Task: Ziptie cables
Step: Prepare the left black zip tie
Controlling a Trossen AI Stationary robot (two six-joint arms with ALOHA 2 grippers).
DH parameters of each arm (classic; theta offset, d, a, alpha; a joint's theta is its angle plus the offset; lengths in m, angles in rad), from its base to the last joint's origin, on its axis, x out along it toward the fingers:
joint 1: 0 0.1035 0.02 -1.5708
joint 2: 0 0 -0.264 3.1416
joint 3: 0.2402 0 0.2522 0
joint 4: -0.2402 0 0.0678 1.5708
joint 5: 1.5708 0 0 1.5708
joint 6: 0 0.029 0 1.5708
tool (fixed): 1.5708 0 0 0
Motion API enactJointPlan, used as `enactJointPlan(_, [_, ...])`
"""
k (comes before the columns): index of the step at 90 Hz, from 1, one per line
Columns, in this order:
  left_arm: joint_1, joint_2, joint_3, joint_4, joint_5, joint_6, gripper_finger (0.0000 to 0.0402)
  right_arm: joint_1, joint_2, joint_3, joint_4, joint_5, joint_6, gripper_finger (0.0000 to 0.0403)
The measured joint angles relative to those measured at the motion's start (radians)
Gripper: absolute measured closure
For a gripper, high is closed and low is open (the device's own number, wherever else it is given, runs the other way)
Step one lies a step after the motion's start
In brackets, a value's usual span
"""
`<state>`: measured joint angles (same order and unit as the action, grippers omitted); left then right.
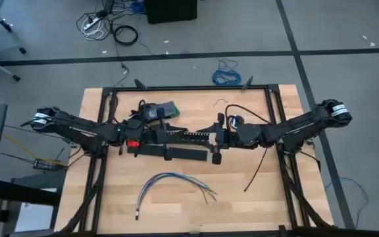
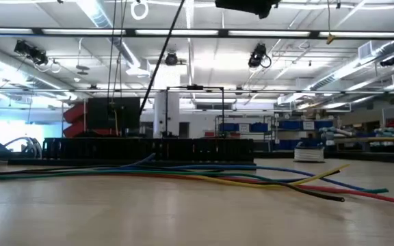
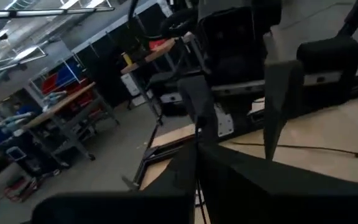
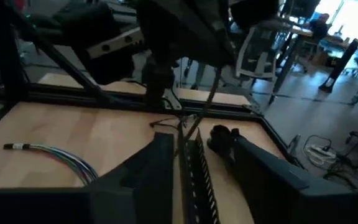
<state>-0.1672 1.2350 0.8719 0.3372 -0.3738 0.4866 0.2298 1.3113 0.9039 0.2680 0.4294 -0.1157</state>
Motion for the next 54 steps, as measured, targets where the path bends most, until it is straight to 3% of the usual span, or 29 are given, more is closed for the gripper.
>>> enactJointPlan(34, [-0.063,-0.074,0.014,-0.016,0.000,0.161,0.0401,0.001,0.026,-0.001,0.004,-0.007,0.520,0.0225])
enactJointPlan(54, [-0.090,-0.075,0.062,-0.048,0.058,0.250,0.0402,0.001,0.094,-0.001,0.197,-0.031,0.569,0.0226])
